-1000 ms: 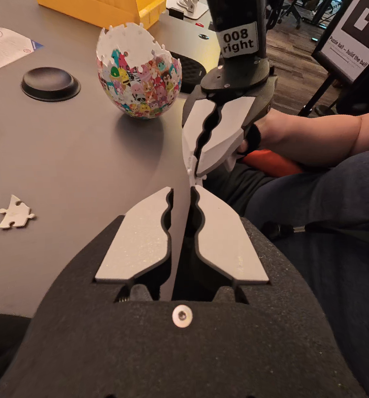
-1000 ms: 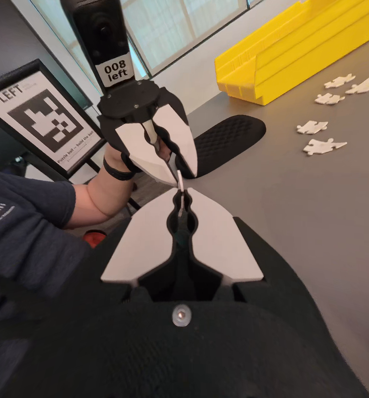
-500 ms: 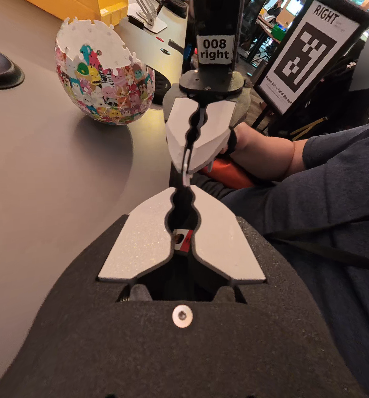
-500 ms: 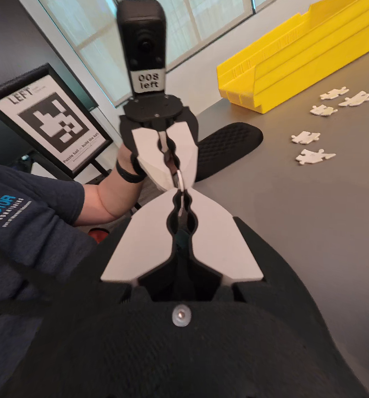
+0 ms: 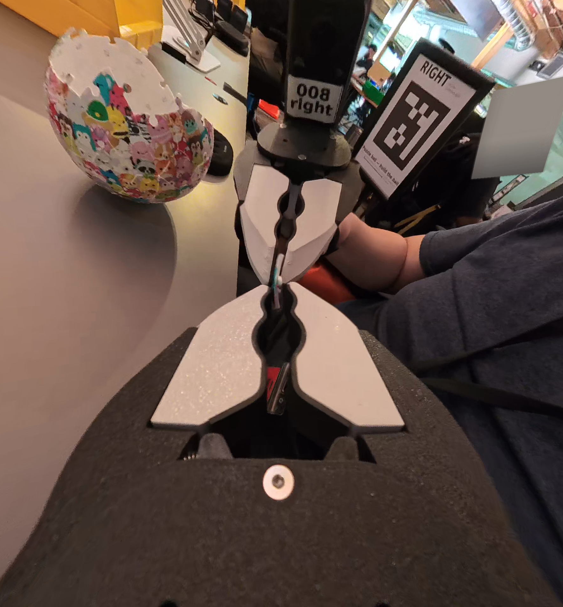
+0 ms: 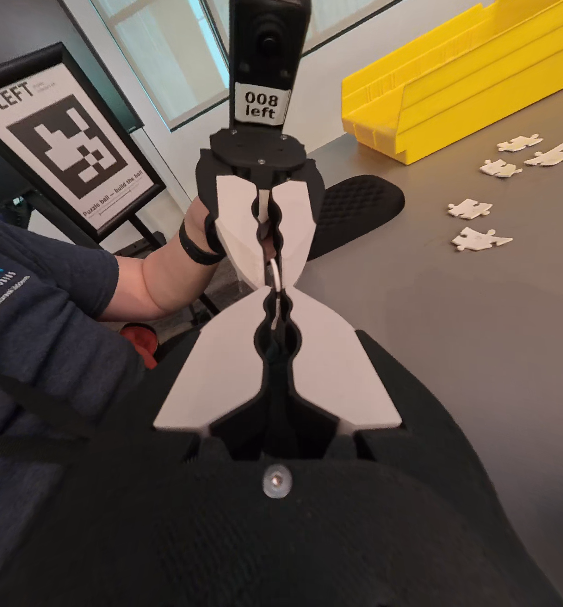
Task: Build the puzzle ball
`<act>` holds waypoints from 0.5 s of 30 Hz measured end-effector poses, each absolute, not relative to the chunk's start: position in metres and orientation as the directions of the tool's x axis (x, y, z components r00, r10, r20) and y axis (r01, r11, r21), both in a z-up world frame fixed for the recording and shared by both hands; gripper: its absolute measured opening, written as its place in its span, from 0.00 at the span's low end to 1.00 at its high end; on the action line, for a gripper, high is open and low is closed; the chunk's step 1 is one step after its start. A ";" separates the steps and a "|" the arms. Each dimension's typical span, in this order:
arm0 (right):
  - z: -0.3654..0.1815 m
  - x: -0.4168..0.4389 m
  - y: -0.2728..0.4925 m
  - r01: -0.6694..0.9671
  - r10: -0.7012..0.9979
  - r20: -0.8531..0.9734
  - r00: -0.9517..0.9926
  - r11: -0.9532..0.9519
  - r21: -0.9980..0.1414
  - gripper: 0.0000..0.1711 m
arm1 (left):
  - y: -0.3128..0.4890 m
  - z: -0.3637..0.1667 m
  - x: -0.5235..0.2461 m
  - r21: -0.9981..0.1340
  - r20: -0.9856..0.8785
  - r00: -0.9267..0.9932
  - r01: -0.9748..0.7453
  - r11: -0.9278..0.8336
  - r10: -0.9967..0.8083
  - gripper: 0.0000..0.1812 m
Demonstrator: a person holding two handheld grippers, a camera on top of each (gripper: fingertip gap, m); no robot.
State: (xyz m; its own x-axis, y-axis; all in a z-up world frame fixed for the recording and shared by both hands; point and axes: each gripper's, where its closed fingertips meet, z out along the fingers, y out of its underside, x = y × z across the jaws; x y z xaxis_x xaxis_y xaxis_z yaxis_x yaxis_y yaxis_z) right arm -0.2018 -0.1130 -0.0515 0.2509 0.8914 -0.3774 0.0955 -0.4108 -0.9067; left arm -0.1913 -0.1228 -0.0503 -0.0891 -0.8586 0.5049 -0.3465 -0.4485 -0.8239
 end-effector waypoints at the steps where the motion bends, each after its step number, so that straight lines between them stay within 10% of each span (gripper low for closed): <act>1: -0.048 -0.201 -0.112 0.067 0.887 -0.390 0.247 -0.417 -0.907 0.02 | -0.121 -0.047 -0.191 -0.828 0.506 -0.082 -0.326 -0.456 -0.859 0.01; 15: -0.040 -0.189 -0.113 0.002 0.848 -0.457 0.267 -0.474 -0.880 0.07 | -0.118 -0.044 -0.190 -0.812 0.551 -0.068 -0.276 -0.515 -0.832 0.01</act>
State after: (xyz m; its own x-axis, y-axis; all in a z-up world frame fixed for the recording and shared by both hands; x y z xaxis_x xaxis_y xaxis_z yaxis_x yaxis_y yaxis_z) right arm -0.1891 -0.1135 -0.0400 0.2673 0.8484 -0.4568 0.0016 -0.4745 -0.8803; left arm -0.1897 -0.1184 -0.0444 -0.0677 -0.8319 0.5508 -0.2756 -0.5149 -0.8117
